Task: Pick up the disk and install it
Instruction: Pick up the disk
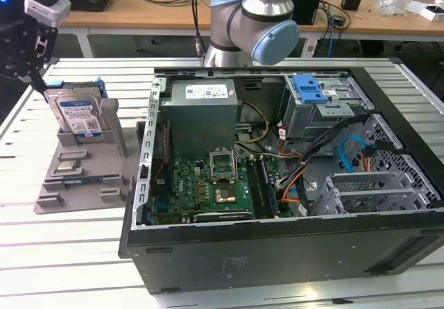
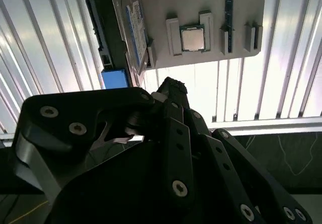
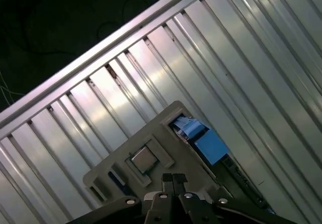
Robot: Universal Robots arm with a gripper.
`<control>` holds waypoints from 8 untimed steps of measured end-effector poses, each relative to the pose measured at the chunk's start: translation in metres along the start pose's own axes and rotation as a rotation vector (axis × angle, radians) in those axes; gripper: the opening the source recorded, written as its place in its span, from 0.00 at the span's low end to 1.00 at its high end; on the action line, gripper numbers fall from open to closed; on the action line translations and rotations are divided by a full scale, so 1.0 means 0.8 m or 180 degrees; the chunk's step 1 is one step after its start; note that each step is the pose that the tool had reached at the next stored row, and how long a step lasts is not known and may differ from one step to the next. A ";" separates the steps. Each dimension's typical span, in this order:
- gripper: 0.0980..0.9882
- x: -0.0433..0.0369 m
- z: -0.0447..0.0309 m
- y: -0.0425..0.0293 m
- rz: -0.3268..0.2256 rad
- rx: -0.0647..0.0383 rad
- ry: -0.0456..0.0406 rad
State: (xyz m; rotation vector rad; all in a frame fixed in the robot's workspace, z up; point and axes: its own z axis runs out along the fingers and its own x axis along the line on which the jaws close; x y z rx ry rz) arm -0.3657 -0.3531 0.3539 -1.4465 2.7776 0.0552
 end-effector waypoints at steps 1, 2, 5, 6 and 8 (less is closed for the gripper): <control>0.01 0.000 0.0000 0.0000 -0.0055 -0.0001 0.0001; 0.01 0.000 0.0000 0.0000 -0.0096 -0.0002 0.0003; 0.01 0.000 0.0000 0.0000 -0.0265 -0.0006 0.0007; 0.01 0.000 0.0000 0.0000 -0.0318 -0.0008 0.0009; 0.01 0.000 0.0000 0.0000 -0.0433 -0.0011 0.0012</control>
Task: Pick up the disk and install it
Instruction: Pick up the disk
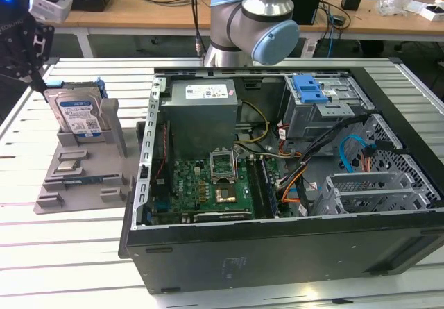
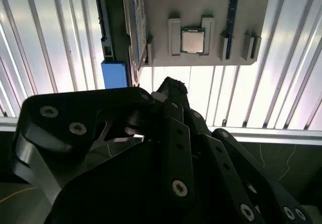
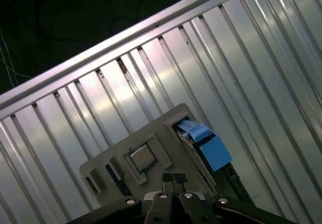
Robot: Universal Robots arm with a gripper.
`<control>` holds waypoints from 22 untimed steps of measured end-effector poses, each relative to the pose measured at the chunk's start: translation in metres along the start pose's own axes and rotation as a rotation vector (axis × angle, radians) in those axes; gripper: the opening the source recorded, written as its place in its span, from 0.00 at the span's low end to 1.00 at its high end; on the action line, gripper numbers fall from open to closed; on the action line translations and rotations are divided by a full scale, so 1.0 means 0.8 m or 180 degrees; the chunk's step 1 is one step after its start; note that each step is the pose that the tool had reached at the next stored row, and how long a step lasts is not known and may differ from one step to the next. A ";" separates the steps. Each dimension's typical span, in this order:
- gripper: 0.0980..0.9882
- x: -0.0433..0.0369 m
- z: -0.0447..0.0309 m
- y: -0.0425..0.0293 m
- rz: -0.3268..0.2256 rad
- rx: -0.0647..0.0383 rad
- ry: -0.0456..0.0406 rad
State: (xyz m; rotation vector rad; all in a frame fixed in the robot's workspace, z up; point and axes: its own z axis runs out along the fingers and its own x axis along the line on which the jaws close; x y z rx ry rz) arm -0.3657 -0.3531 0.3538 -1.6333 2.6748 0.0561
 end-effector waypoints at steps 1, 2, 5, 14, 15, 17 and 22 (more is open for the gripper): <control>0.01 0.000 0.0000 0.0000 -0.0049 -0.0001 0.0001; 0.01 0.000 0.0000 0.0000 -0.0155 -0.0004 0.0004; 0.01 0.000 0.0000 0.0000 -0.0404 -0.0010 0.0011; 0.01 0.000 0.0000 0.0000 -0.1186 -0.0026 0.0038; 0.01 0.000 0.0000 0.0001 -0.1214 -0.0027 0.0039; 0.01 0.000 0.0000 0.0000 -0.1215 -0.0027 0.0039; 0.15 0.000 0.0001 0.0001 -0.1217 -0.0027 0.0039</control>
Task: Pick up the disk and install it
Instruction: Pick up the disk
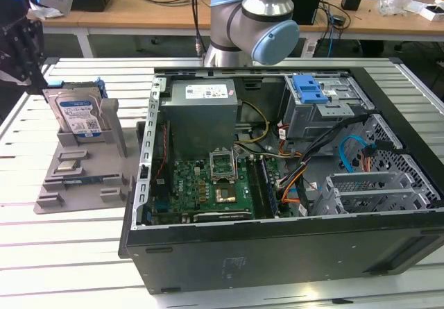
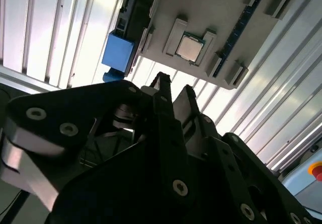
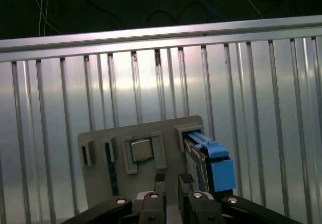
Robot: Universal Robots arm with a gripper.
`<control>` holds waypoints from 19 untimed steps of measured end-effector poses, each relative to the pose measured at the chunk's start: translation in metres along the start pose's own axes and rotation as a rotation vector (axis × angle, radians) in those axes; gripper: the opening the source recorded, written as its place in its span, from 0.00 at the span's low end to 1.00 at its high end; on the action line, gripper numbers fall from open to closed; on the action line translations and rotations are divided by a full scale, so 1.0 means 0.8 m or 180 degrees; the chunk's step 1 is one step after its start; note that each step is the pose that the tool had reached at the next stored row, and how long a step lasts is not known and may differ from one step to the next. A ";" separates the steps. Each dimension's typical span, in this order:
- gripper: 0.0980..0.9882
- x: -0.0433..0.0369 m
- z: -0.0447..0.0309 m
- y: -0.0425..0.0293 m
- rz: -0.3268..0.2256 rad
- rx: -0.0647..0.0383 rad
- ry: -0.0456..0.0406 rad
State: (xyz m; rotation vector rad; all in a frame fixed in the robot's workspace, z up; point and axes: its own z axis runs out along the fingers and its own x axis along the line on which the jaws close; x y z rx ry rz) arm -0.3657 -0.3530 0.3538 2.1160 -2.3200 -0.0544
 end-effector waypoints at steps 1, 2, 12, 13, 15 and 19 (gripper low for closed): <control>0.22 0.000 0.0000 0.0000 0.0000 0.0000 0.0000; 0.29 0.000 0.0000 0.0000 -0.0001 0.0000 0.0000; 0.43 -0.021 0.0018 0.0007 -0.0129 -0.0003 0.0005; 0.43 -0.024 0.0021 0.0007 -0.0132 -0.0003 0.0005; 0.43 -0.037 0.0038 0.0008 -0.0142 -0.0003 0.0005; 0.43 -0.051 0.0153 0.0004 -0.0188 -0.0003 0.0019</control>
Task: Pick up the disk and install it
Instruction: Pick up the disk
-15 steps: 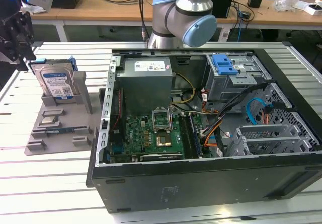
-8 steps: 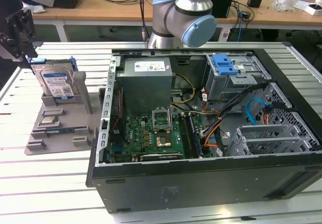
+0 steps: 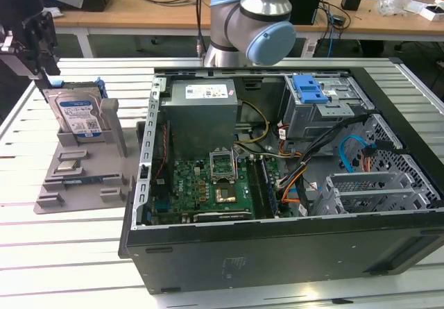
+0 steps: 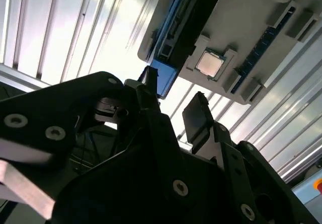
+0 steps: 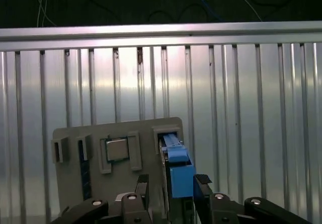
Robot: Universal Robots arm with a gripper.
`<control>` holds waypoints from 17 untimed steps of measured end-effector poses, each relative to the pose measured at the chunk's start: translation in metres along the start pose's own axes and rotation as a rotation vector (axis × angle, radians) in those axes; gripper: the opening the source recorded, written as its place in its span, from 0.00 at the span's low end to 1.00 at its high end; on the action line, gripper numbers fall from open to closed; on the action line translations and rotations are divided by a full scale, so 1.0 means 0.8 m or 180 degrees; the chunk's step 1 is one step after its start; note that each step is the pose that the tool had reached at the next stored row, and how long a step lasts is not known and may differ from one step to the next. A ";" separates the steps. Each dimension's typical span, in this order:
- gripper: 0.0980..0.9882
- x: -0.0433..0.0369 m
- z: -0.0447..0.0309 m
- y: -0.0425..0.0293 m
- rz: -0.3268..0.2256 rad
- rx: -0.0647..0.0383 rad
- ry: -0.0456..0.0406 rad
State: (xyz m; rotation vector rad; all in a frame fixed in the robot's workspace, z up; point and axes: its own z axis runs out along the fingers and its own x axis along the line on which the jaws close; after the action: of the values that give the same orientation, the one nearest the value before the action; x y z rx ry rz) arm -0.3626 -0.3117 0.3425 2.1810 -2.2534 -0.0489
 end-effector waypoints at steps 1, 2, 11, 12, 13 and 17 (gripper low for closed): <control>0.43 -0.001 0.0019 -0.0002 -0.0013 0.0000 0.0003; 0.43 -0.003 0.0057 -0.0008 -0.0046 -0.0001 0.0009; 0.43 -0.014 0.0319 -0.0057 -0.0194 -0.0003 0.0034; 0.43 -0.014 0.0343 -0.0059 -0.0195 -0.0003 0.0034; 0.43 -0.014 0.0382 -0.0061 -0.0195 -0.0003 0.0035; 0.43 -0.013 0.0506 -0.0082 -0.0204 -0.0003 0.0037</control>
State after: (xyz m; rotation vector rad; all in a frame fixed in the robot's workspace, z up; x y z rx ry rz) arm -0.3567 -0.3005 0.3020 2.2466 -2.1765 -0.0375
